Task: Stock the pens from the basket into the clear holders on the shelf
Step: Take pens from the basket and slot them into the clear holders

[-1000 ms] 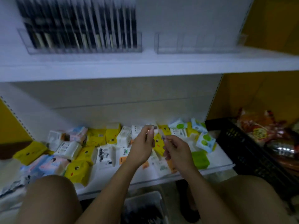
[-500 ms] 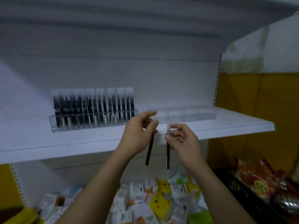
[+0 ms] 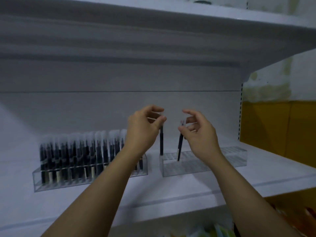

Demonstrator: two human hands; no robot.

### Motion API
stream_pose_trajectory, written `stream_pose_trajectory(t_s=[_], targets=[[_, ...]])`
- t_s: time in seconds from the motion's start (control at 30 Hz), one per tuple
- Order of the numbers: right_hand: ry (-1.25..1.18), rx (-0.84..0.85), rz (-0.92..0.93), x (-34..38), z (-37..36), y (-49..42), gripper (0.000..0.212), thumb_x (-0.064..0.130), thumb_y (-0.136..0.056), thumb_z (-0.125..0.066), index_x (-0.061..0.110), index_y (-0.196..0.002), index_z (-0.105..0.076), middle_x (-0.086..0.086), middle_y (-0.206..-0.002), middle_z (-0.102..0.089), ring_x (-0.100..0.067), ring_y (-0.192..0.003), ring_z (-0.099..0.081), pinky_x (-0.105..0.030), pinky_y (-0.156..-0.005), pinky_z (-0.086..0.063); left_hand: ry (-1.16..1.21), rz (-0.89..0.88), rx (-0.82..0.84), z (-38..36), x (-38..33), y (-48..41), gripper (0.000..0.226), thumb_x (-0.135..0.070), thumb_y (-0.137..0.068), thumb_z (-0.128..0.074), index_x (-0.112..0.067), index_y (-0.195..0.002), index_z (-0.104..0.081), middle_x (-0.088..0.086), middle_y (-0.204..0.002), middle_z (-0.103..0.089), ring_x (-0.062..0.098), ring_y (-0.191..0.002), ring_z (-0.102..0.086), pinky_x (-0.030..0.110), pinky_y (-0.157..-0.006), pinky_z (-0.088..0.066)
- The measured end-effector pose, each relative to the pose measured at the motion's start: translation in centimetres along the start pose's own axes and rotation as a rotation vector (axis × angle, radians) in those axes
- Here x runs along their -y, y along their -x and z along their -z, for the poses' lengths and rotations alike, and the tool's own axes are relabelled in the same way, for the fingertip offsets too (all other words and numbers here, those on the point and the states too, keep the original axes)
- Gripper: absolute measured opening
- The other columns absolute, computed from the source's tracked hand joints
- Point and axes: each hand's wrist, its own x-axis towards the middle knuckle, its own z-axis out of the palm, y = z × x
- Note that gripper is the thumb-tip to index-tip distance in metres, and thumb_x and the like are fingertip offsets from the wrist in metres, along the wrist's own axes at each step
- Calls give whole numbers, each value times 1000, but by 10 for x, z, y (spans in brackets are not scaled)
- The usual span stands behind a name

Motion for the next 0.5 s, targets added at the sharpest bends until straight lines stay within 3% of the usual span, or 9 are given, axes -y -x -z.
stream_pose_trajectory(t_s=[0.5], targets=[[-42, -73, -22, -65, -39, -43, 43, 14, -86, -70, 32, -122, -55, 9, -94, -58, -10, -71, -62, -30, -70, -57, -25, -35, -88, -39, 44, -27, 12, -22, -87, -69, -23, -99, -67, -5, -82, -70, 8, -74, -68, 35, -70, -59]])
